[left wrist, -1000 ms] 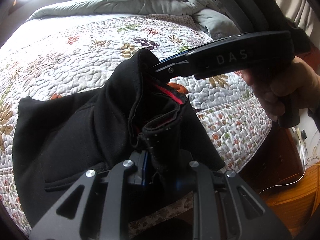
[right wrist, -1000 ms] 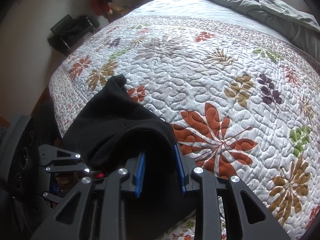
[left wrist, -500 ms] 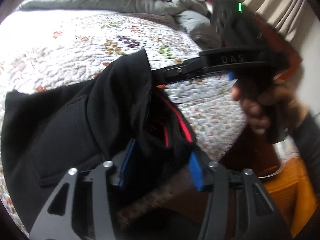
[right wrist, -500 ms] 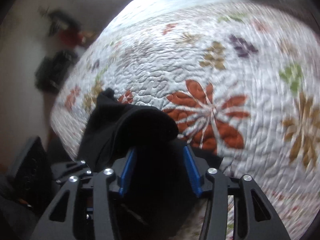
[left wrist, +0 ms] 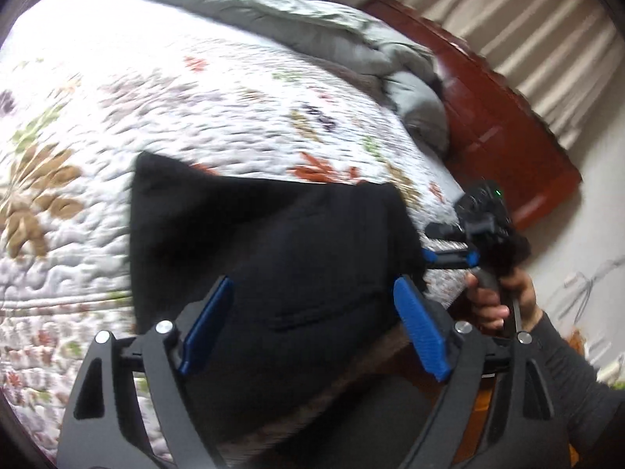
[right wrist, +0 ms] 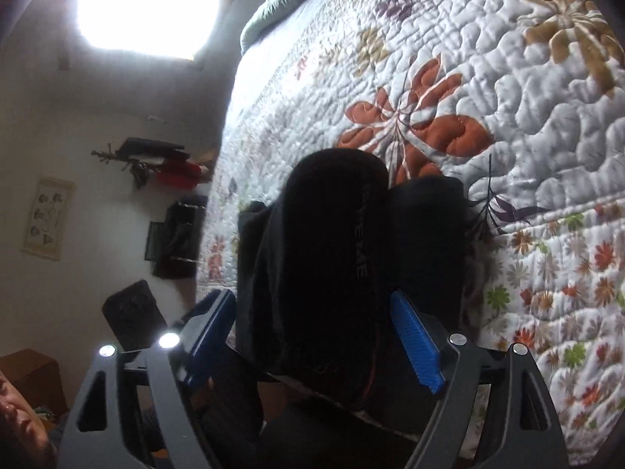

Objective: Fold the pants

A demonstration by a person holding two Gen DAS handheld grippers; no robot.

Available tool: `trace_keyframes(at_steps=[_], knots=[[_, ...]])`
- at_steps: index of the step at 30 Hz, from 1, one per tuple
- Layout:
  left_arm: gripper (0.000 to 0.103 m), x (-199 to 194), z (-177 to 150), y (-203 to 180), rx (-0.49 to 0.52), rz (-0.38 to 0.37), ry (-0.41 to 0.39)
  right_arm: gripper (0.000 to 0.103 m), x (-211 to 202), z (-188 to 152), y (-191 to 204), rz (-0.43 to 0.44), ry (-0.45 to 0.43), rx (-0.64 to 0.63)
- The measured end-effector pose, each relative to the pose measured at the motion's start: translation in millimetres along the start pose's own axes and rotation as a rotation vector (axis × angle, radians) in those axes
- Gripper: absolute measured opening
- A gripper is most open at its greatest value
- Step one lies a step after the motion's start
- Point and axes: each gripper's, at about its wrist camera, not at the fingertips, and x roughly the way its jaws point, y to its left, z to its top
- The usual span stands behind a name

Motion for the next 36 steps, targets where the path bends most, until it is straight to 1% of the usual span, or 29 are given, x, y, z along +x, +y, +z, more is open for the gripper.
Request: trace_keyframes(at_steps=[4, 6, 8, 9, 10, 11, 12, 14, 15, 20, 21, 23, 25, 26, 30, 32, 34, 35, 36], knots=[[0.084, 3.0, 0.2, 35.1, -0.068, 0.042, 0.009, 0.084, 17.9, 6.2, -0.3, 0.000, 0.056, 0.003], [0.084, 5.5, -1.8, 44.5, -0.087, 0.029, 0.012, 0.084, 27.4, 4.8, -0.4, 0.027, 0.088, 0.008], [0.084, 5.3, -2.5, 46.6, -0.085, 0.028, 0.005, 0.084, 37.5, 3.1, 3.9, 0.030, 0.103, -0.007], [0.084, 4.4, -3.2, 47.1, -0.086, 0.026, 0.000, 0.078, 39.5, 2.7, 5.9, 0.024, 0.097, -0.014], [0.085, 2.3, -4.2, 47.3, -0.089, 0.022, -0.005, 0.058, 40.6, 1.5, 6.9, 0.021, 0.090, -0.013], [0.085, 1.2, -4.2, 46.7, -0.093, 0.021, -0.007, 0.044, 41.1, 1.1, 7.4, 0.034, 0.090, -0.006], [0.085, 0.5, -3.6, 46.6, -0.096, 0.018, -0.009, 0.020, 40.8, 0.8, 8.3, 0.047, 0.088, 0.003], [0.085, -1.9, -2.1, 46.0, -0.095, 0.019, -0.014, 0.018, 37.2, -2.1, 24.9, -0.005, 0.069, -0.039], [0.085, -3.4, -1.8, 45.7, -0.093, 0.021, -0.017, 0.017, 35.4, -2.7, 30.9, -0.017, 0.064, -0.055], [0.085, -16.7, 0.6, 38.8, -0.080, 0.028, -0.046, 0.016, 6.3, -11.6, 91.7, -0.121, 0.006, -0.193], [0.085, -19.3, 0.8, 36.6, -0.076, 0.028, -0.052, 0.016, -2.7, -15.4, 97.5, -0.146, -0.009, -0.214], [0.086, -24.1, 0.5, 32.0, -0.068, 0.027, -0.064, 0.016, -14.1, -19.3, 100.2, -0.165, -0.030, -0.217], [0.086, -26.3, -0.7, 29.7, -0.067, 0.021, -0.068, 0.016, -23.3, -20.4, 92.7, -0.186, -0.059, -0.204], [0.086, -26.6, -1.6, 28.6, -0.065, 0.021, -0.067, 0.016, -24.1, -22.4, 87.1, -0.180, -0.064, -0.189], [0.086, -24.9, -5.6, 27.1, -0.053, 0.023, -0.058, 0.016, -9.6, -30.9, 45.8, -0.202, -0.057, -0.125], [0.086, -22.8, -6.7, 28.1, -0.049, 0.025, -0.045, 0.016, -5.3, -31.2, 11.5, -0.165, -0.070, -0.040], [0.086, -20.3, -6.3, 29.8, -0.042, 0.031, -0.035, 0.018, 0.0, -32.9, -11.0, -0.118, -0.090, 0.013], [0.087, -19.3, -5.6, 31.0, -0.039, 0.035, -0.034, 0.017, 3.8, -33.9, -16.7, -0.092, -0.098, 0.023], [0.087, -17.9, -4.2, 32.0, -0.036, 0.038, -0.032, 0.020, 5.0, -33.7, -18.3, -0.071, -0.098, 0.020]])
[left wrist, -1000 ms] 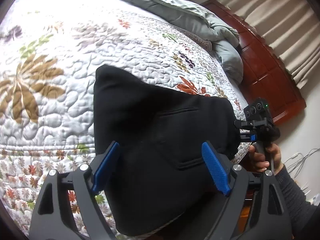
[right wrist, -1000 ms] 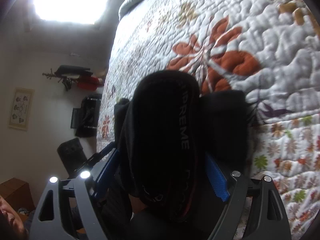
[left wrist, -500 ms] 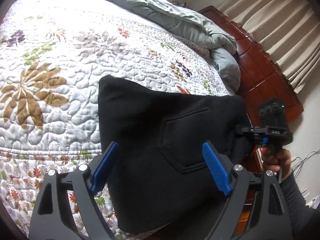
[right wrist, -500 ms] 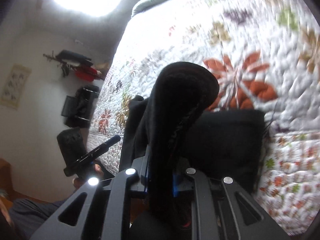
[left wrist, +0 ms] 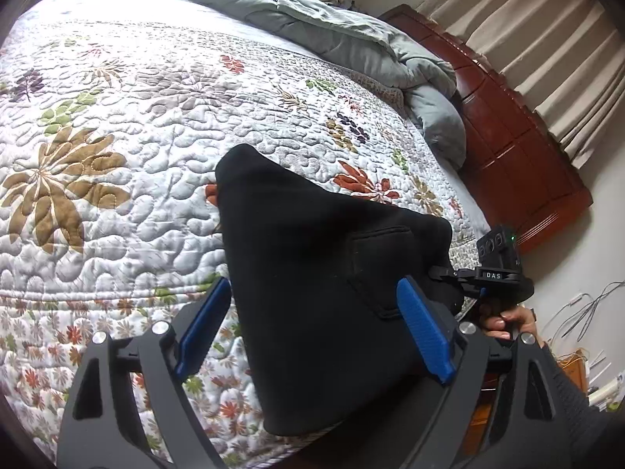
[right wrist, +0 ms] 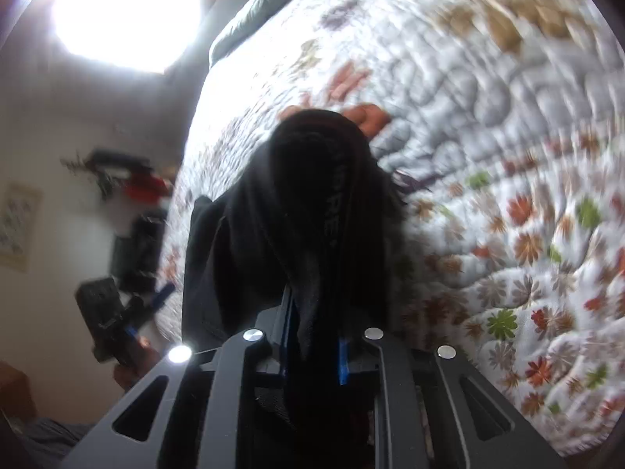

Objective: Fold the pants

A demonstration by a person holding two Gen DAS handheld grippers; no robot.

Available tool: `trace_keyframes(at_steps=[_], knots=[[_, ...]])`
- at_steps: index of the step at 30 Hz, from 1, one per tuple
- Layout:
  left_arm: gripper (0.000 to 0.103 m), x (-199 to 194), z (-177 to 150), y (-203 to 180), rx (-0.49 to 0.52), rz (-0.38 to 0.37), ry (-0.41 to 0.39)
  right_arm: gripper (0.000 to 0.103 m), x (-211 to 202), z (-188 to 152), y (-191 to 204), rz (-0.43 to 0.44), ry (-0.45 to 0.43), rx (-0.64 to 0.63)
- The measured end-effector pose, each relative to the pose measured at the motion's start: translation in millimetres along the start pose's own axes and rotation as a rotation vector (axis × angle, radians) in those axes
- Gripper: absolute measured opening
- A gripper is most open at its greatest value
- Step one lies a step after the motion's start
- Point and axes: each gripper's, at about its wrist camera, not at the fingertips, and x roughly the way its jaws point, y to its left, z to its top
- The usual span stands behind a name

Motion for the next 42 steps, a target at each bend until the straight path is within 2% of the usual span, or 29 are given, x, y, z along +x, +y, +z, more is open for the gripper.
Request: trace_keyframes(at_steps=[2, 3, 6, 9, 12, 14, 17, 20, 22, 25, 28, 29, 32, 33, 35, 37, 40, 42], knots=[[0.087, 2.0, 3.4, 1.4, 0.000, -0.006, 0.002, 0.024, -1.1, 0.4, -0.4, 0.037, -0.002, 0.020], [0.087, 2.3, 6.7, 0.9, -0.001, -0.021, 0.001, 0.031, -4.4, 1.3, 2.7, 0.041, 0.004, 0.020], [0.090, 2.7, 17.5, -5.0, 0.020, -0.079, -0.007, 0.046, -29.2, 10.0, 17.3, -0.005, -0.033, -0.022], [0.090, 11.2, 31.4, -10.6, 0.040, -0.135, 0.009, 0.046, -64.2, 29.1, 42.5, -0.038, -0.135, -0.071], [0.090, 27.1, 43.7, -9.9, 0.028, -0.180, 0.037, 0.046, -70.4, 44.9, 67.5, 0.044, -0.167, -0.123], [0.090, 41.6, 52.0, -5.8, 0.018, -0.174, 0.055, 0.046, -52.2, 52.1, 78.2, 0.091, -0.123, -0.152], [0.090, 62.8, 58.8, 3.9, 0.002, -0.141, 0.085, 0.045, -11.9, 58.7, 66.6, 0.048, -0.033, -0.145], [0.090, 78.0, 60.7, 11.7, 0.012, -0.112, 0.102, 0.024, 0.6, 58.5, 30.0, 0.059, -0.007, -0.084], [0.090, 85.9, 61.2, 16.2, 0.005, -0.115, 0.114, 0.000, -1.3, 58.9, 0.2, 0.076, -0.005, -0.036], [0.090, 91.4, 61.2, 24.1, -0.002, -0.138, 0.121, 0.000, 0.4, 55.0, -20.1, 0.077, 0.008, -0.022], [0.089, 87.0, 64.0, 25.3, -0.018, -0.149, 0.121, 0.000, -12.1, 51.2, -7.4, 0.050, 0.002, -0.051], [0.089, 81.8, 64.6, 22.8, -0.011, -0.137, 0.118, 0.002, -16.0, 49.4, 2.0, 0.049, -0.007, -0.062], [0.089, 48.9, 61.0, 5.4, 0.044, -0.081, 0.050, 0.022, -41.8, 36.1, 33.1, 0.052, -0.050, -0.121], [0.090, 36.1, 57.6, -0.6, 0.063, -0.082, 0.024, 0.023, -48.0, 27.4, 44.4, 0.061, -0.051, -0.148], [0.090, 7.5, 41.0, -12.6, 0.088, -0.113, -0.003, 0.023, -51.2, 10.6, 62.4, 0.072, -0.039, -0.180], [0.090, -5.2, 21.9, -18.6, 0.090, -0.157, 0.010, 0.023, -45.2, -12.4, 70.1, 0.080, -0.002, -0.208], [0.090, -7.2, -11.4, -19.9, 0.084, -0.193, 0.057, 0.023, -28.4, -40.2, 61.4, 0.061, 0.044, -0.202], [0.089, 2.5, -25.6, -13.9, 0.068, -0.183, 0.095, 0.019, -20.0, -48.8, 45.1, 0.033, 0.047, -0.170]])
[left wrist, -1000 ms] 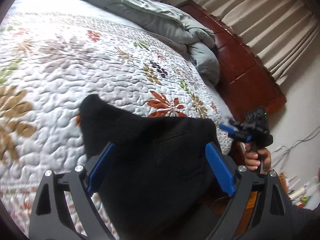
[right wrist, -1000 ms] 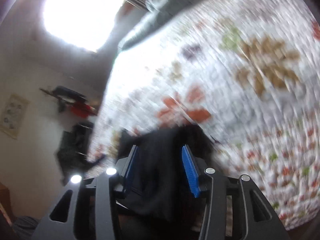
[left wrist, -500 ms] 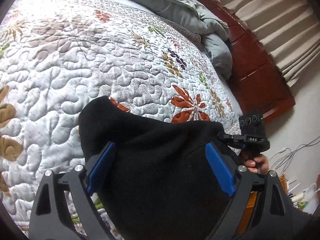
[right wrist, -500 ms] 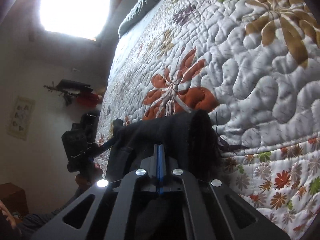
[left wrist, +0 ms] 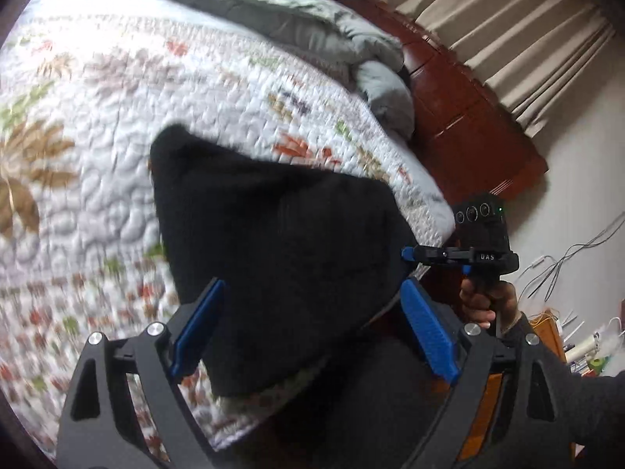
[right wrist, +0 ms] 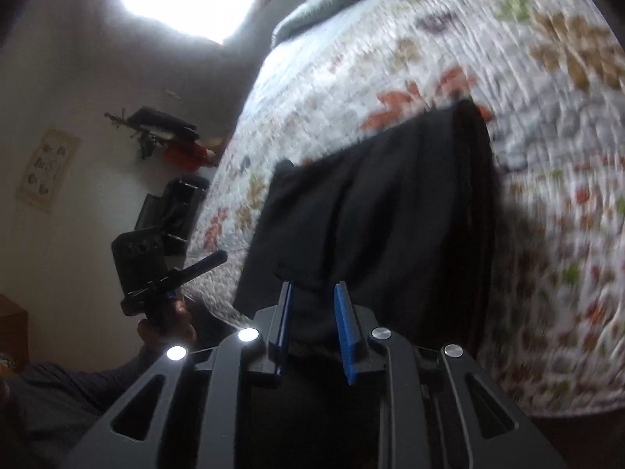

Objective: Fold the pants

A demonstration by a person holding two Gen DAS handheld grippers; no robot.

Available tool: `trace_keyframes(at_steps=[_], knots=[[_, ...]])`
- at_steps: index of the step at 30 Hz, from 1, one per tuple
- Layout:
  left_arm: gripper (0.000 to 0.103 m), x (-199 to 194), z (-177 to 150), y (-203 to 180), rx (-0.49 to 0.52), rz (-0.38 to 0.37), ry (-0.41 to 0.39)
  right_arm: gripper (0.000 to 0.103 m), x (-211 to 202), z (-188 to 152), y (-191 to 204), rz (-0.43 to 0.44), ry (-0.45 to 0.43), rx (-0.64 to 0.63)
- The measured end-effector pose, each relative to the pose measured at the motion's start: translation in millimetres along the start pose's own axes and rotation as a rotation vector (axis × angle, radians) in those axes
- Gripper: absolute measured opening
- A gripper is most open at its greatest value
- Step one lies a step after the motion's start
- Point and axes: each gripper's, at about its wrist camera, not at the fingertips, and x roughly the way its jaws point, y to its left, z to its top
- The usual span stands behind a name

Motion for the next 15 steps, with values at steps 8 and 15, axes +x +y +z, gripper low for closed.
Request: trace_keyframes(at_steps=[8, 15], knots=[[0.089, 4.9, -4.7, 23.2, -0.084, 0.007, 0.024, 0.015, -23.0, 3.0, -28.3, 0.013, -0.067, 0.102], [0.098, -21.1, 20.6, 56.0, -0.161, 0.010, 0.058, 0.088, -49.9, 31.4, -53.1, -0.020, -0.067, 0.223]])
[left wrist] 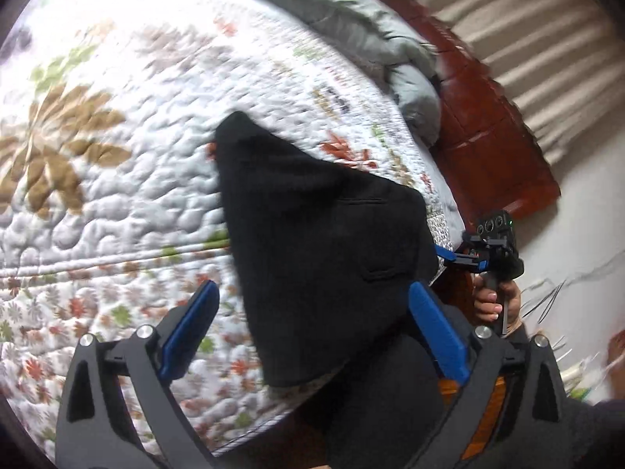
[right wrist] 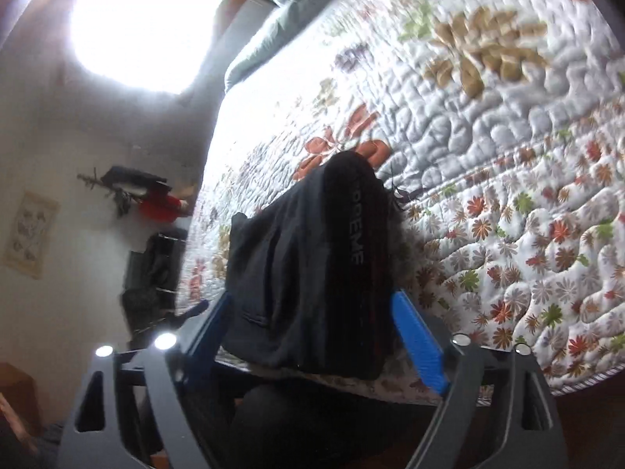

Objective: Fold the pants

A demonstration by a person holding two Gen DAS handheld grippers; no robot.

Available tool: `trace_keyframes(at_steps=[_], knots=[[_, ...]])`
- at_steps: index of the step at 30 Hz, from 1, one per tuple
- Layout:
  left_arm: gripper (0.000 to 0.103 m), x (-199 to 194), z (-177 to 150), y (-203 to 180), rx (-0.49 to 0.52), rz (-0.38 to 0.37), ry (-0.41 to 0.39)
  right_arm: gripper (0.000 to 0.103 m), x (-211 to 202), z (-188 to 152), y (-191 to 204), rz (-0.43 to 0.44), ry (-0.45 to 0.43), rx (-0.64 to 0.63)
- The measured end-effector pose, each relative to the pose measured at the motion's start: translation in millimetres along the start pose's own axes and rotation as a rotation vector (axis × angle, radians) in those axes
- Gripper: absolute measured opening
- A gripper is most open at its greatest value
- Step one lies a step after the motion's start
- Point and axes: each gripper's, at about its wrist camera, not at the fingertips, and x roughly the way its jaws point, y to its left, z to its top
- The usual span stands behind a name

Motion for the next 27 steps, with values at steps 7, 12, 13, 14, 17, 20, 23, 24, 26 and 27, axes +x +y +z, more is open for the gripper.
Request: trace_keyframes(at_steps=[7, 12, 13, 14, 17, 20, 23, 24, 26, 27], knots=[[0.099, 41.5, 25.5, 53.7, -0.288, -0.109, 0.179, 0.089, 46.9, 20.6, -7.5, -0.028, 0.119, 0.026], [0.099, 64.6, 28.8, 52.4, -0.310, -0.131, 0.224, 0.089, 72.7, 25.6, -6.0, -0.053, 0.183, 0.001], [0.099, 69.7, 30.0, 50.8, -0.311, -0.133, 0.230, 0.089, 74.9, 26.4, -7.1, -0.054, 0.187, 0.000], [0.099, 72.8, 29.3, 49.9, -0.311, -0.132, 0.232, 0.089, 76.2, 27.0, -7.5, -0.054, 0.190, -0.003], [0.100, 81.4, 28.6, 45.1, -0.303, -0.124, 0.228, 0.090, 79.2, 28.8, -4.9, -0.045, 0.189, -0.004], [0.098, 81.8, 31.0, 41.7, -0.278, -0.107, 0.214, 0.090, 82.4, 27.8, -1.7, -0.067, 0.192, -0.026], [0.082, 78.8, 27.8, 35.9, -0.240, -0.042, 0.210, 0.089, 82.1, 23.7, 3.4, -0.096, 0.187, -0.050], [0.065, 79.9, 27.0, 33.8, -0.224, -0.018, 0.220, 0.087, 81.6, 23.1, 4.5, -0.103, 0.184, -0.052], [0.054, 82.7, 24.5, 33.7, -0.217, 0.014, 0.233, 0.078, 79.0, 20.4, 6.0, -0.126, 0.174, -0.061], [0.052, 82.7, 23.3, 34.0, -0.214, 0.025, 0.231, 0.070, 78.0, 19.0, 7.0, -0.127, 0.170, -0.065]])
